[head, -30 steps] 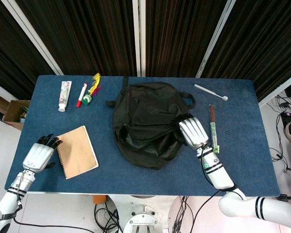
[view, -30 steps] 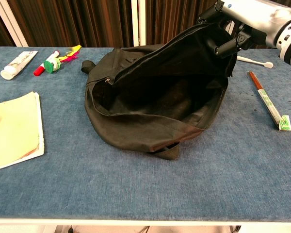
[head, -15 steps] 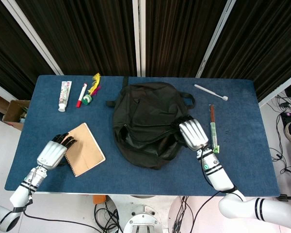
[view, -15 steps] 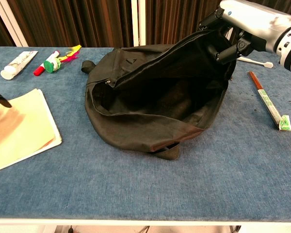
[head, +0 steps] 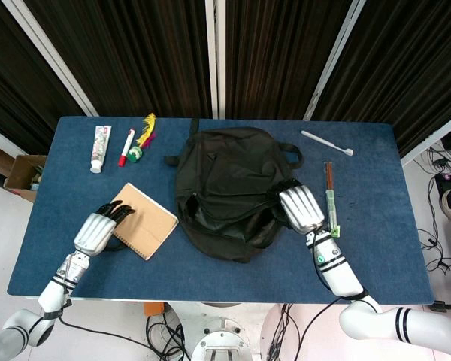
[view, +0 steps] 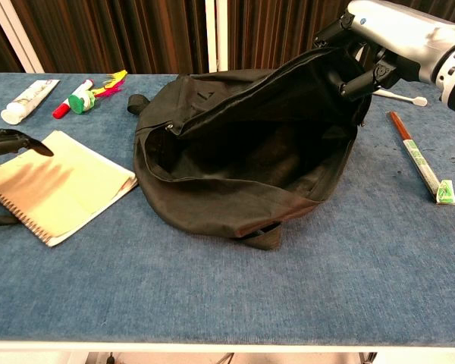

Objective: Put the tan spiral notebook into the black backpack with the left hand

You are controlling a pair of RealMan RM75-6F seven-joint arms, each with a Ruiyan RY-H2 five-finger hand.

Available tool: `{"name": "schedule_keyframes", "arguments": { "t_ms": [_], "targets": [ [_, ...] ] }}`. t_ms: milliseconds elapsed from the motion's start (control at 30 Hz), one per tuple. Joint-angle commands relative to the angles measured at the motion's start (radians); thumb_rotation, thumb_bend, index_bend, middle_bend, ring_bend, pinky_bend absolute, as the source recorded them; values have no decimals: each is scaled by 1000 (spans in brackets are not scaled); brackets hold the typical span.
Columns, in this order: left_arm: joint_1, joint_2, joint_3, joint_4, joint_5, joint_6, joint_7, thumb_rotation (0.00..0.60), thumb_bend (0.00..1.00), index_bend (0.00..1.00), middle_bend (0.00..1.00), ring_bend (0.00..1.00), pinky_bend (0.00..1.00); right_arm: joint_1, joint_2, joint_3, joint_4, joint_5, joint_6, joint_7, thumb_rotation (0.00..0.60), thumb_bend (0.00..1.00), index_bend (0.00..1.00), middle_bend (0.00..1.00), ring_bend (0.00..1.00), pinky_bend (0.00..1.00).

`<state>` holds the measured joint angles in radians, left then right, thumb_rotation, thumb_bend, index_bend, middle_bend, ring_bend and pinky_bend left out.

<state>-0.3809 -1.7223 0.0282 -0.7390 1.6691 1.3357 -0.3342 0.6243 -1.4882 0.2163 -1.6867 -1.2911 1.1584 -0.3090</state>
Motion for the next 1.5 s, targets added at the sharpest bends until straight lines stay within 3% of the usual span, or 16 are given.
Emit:
{"name": "schedule_keyframes", "arguments": {
  "t_ms": [33, 167, 367, 800, 1167, 1500],
  "targets": [
    [-4, -68, -19, 88, -2, 72, -67, 600, 240, 251, 238, 151, 227, 0, 0, -1, 0, 2, 1, -1, 600, 620, 617, 542, 368, 404],
    [-3, -122, -34, 172, -10, 128, -119, 600, 287, 276, 266, 169, 227, 1, 0, 2, -1, 5, 3, -1, 600, 621, 617, 542, 368, 404],
    [-22, -174, -39, 247, -21, 124, -133, 600, 287, 279, 268, 169, 227, 5, 1, 6, 0, 10, 0, 1, 600, 624, 618, 542, 368, 404],
    [-37, -231, -58, 306, -55, 142, -104, 600, 262, 482, 326, 210, 239, 8, 12, 10, 1, 14, 0, 10, 600, 625, 617, 542, 368, 404],
    [-37, -244, -58, 330, -70, 149, -100, 600, 266, 562, 368, 236, 240, 9, 10, 7, 8, 17, -2, 14, 600, 625, 617, 542, 368, 404],
    [-27, -258, -44, 363, -63, 198, -108, 600, 382, 608, 552, 410, 328, 9, 17, 12, 1, 15, 7, 18, 600, 624, 618, 542, 367, 404]
  ]
}}
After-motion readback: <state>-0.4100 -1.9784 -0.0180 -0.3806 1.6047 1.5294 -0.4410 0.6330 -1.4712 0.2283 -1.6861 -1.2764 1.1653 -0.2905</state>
